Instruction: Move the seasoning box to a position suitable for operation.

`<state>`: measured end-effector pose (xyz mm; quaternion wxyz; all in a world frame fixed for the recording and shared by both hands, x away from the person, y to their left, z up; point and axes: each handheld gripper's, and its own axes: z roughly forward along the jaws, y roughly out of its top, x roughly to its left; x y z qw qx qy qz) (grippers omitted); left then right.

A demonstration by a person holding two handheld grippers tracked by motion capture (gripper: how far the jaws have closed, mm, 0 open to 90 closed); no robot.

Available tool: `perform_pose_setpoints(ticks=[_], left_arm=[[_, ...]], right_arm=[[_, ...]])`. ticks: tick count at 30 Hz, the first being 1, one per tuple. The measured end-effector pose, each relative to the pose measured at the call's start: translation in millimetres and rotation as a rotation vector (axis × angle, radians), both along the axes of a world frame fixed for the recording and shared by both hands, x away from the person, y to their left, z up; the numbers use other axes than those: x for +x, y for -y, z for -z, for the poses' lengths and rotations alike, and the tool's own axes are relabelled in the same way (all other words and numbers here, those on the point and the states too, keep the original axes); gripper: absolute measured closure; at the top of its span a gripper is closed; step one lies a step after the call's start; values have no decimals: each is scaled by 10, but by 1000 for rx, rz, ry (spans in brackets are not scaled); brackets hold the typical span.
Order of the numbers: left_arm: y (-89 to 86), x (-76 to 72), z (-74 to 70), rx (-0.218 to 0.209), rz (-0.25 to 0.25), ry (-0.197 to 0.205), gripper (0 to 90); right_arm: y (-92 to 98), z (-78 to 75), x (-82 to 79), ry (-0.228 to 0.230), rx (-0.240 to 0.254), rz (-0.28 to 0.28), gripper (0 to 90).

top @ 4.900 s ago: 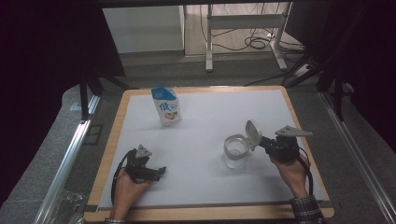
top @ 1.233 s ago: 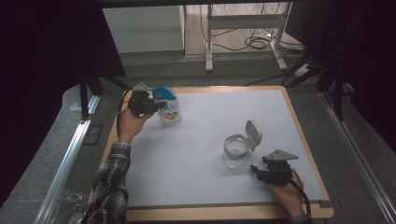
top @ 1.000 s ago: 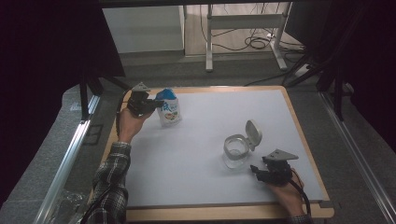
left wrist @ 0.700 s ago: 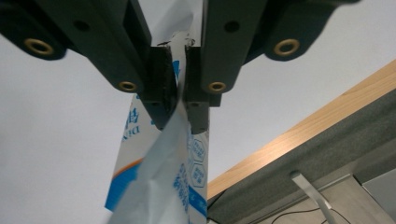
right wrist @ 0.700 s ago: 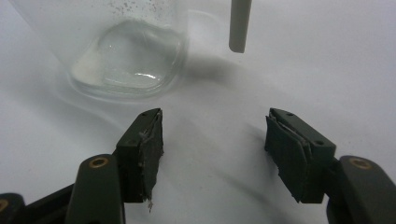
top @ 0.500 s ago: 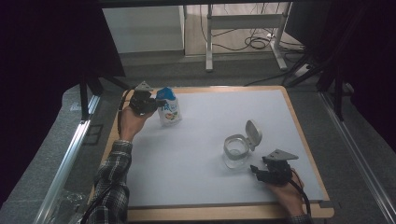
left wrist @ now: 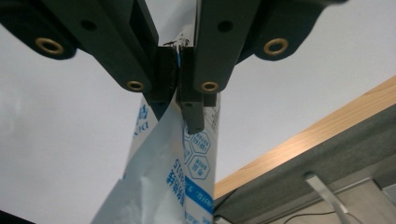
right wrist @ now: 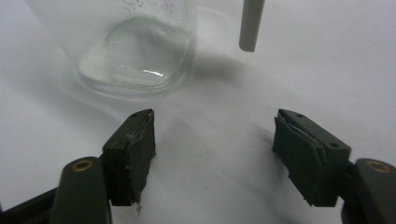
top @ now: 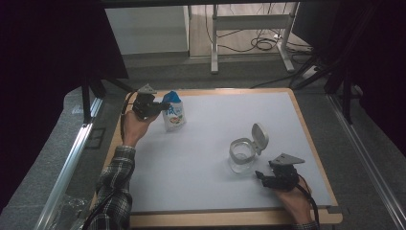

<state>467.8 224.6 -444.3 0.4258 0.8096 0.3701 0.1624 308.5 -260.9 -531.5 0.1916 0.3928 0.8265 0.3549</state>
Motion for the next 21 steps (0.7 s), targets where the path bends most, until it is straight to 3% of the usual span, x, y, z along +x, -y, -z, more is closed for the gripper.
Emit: perform_pose_setpoints(ticks=[7,11,21], left_arm=[[67,-50,-31,6,2,3,890],[83,-59,-40,-2,0,-5,891],[139,-124,-57,-21,6,4,895]], right_arm=[[-27,4,5,-9,-13,-22,198],[-33,10,23,-23,-20,-8,107],[-45,13,24,-26,-26,-5,93]])
